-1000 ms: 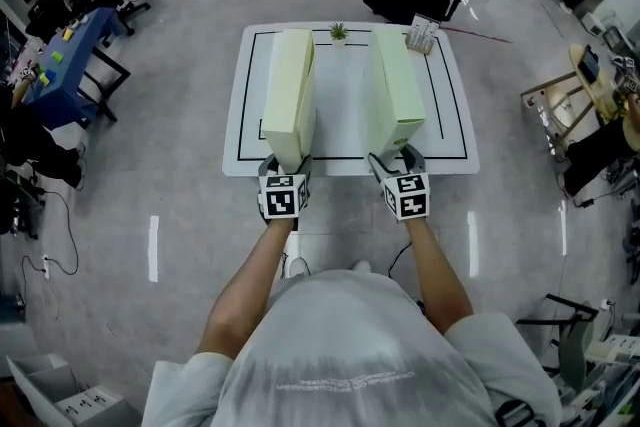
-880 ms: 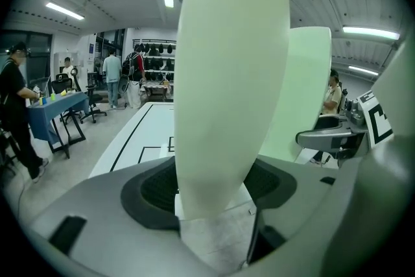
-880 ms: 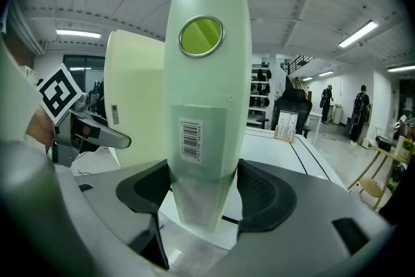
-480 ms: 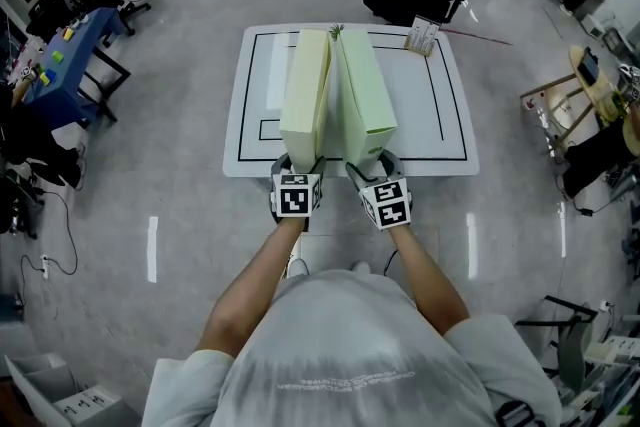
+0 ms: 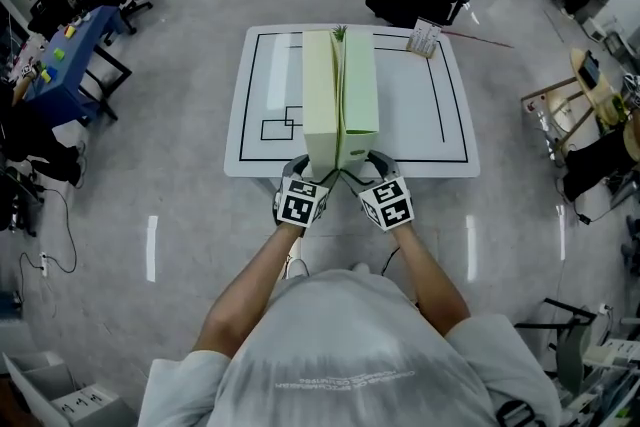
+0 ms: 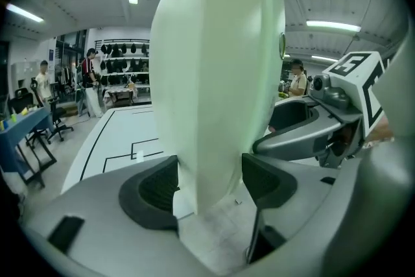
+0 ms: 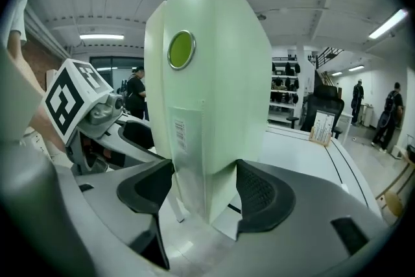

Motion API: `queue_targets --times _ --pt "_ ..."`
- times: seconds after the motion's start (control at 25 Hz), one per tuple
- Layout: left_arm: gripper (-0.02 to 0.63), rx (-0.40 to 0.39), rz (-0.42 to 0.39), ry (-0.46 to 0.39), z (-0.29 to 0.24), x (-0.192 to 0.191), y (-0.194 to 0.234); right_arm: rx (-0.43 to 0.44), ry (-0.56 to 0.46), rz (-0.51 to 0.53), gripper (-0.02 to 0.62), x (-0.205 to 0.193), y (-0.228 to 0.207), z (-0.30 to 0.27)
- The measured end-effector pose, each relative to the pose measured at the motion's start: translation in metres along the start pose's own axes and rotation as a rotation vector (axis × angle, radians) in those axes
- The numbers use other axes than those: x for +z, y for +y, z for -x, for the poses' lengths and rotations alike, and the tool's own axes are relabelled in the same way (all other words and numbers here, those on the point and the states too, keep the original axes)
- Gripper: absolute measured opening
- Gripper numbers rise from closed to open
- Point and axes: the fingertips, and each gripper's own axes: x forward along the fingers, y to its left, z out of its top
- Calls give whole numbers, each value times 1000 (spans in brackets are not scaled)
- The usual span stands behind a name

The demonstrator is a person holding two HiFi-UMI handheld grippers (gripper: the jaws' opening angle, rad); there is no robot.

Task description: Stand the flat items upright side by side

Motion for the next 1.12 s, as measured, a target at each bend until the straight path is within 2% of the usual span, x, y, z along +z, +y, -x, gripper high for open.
queue_targets --times 0.16,0.4,0.56,0.72,0.8,0.84,0.92,1.0,1.12 --pt "313 -22 -13 -12 -1 -2 1 42 12 35 330 -2 -1 0" --pt "313 -59 -65 -1 0 -3 -1 50 33 68 324 -3 -3 1" --pt "313 -133 -131 16 11 -10 2 48 39 61 324 -1 -18 15" --pt "313 -178 -67 -17 37 -14 26 23 68 95 324 9 -46 38" --pt "305 -141 -53 -28 53 -15 46 -47 52 83 312 20 -67 54" --pt "280 -102 -42 -38 60 -13 59 -93 40 73 287 27 -80 63" --pt "177 -6 -7 -80 76 2 87 -188 5 55 226 44 -103 81" --pt "107 73 28 -150 95 27 110 -264 -44 40 173 65 -119 98" --pt "47 146 38 -265 124 75 133 -338 -130 40 89 101 -129 120"
